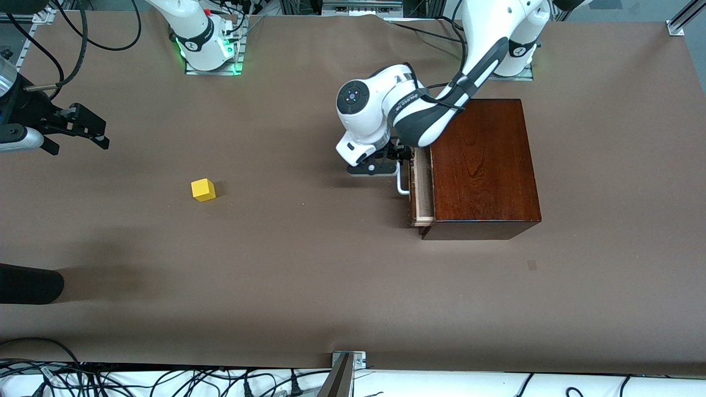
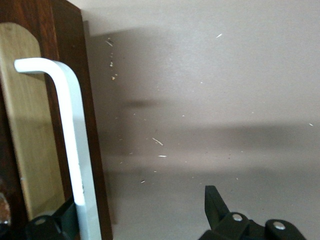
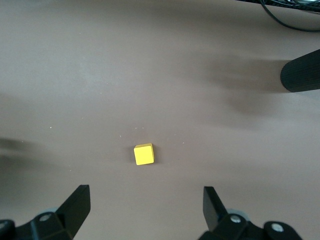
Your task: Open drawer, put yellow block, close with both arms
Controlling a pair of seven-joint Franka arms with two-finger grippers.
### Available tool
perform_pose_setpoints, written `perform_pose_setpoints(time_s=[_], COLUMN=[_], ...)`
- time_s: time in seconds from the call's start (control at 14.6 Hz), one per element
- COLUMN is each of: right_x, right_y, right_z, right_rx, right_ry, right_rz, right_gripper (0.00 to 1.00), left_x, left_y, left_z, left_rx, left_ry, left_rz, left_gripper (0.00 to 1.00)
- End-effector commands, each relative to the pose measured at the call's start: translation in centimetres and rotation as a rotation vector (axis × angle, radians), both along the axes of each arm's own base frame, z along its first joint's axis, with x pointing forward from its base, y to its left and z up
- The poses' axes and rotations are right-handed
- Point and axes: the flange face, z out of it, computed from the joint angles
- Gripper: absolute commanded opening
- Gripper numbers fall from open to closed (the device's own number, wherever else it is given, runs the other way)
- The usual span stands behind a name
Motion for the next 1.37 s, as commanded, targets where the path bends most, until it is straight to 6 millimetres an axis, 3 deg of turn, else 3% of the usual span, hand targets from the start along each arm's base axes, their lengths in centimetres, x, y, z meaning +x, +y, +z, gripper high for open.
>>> perform_pose_setpoints(time_s=[0.0, 0.27, 0.96, 1.31], right_x=[0.1, 0.1, 0.1, 0.1], right_y=[0.0, -0.1, 0.0, 0.0], right_z=[0.3, 0.3, 0.3, 0.3], right_rx=[-0.015, -0.015, -0.015, -0.015], right_ry=[-0.009, -0.009, -0.009, -0.009], right_rz=[0.003, 0.002, 0.003, 0.003], right_gripper=[1.00, 1.00, 1.00, 1.00], left_x=[-0.8, -1.0, 0.2, 0.5], left_y=[-4.5, -7.3, -7.9, -7.5], left_z=[-1.7, -1.6, -0.3, 1.6], left_rx=[-0.131, -0.171, -0.201, -0.185], left_ry=[-0.025, -0.033, -0.050, -0.072], left_rz=[0.000, -0.005, 0.013, 0.007], left_gripper=[1.00, 1.00, 1.00, 1.00])
